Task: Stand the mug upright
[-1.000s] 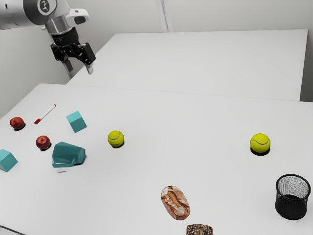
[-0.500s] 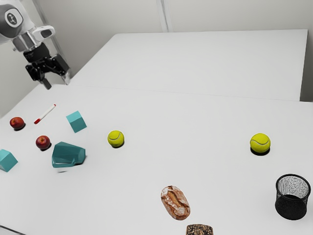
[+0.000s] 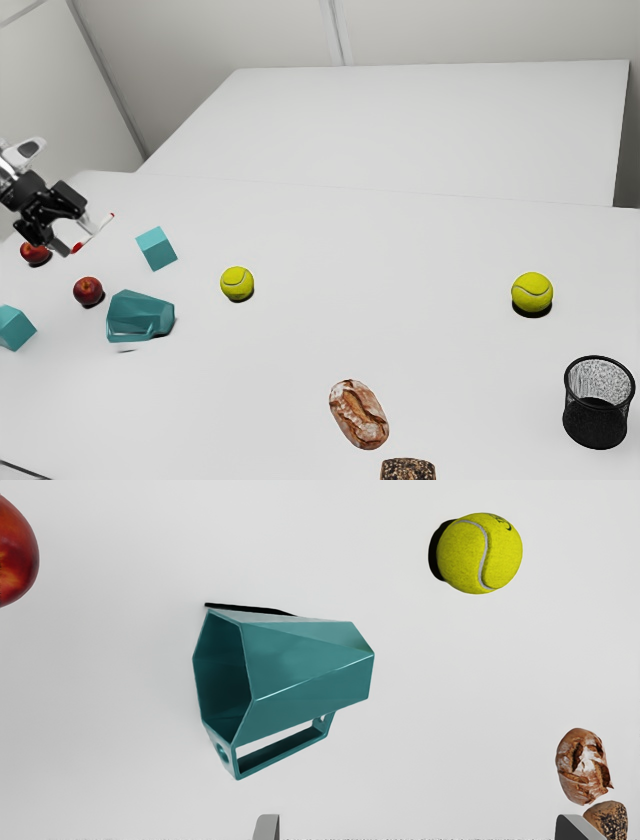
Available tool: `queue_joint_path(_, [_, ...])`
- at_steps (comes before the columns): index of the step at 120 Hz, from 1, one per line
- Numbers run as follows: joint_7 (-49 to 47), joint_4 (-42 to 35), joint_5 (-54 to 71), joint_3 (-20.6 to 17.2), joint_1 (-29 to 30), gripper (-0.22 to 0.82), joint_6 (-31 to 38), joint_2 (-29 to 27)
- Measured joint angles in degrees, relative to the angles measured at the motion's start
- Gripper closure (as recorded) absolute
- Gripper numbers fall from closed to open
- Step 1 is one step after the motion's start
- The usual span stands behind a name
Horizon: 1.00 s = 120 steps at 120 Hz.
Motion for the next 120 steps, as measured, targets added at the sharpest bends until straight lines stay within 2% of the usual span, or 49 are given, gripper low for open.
queue_joint_path(15, [3.3,-2.9,-1.8,1.3,0.9,0.00,1.5,2.2])
queue_joint_path(54, [13.1,-5.3,-10.6,1.2,3.8,0.00,3.2,9.7])
queue_joint_path(105, [22.5,-11.0,-20.3,0.2,3.7,0.00,1.0,11.8])
queue_joint_path(120, [24.3,-10.8,-21.2,0.3,3.9,0.34,0.4,11.8])
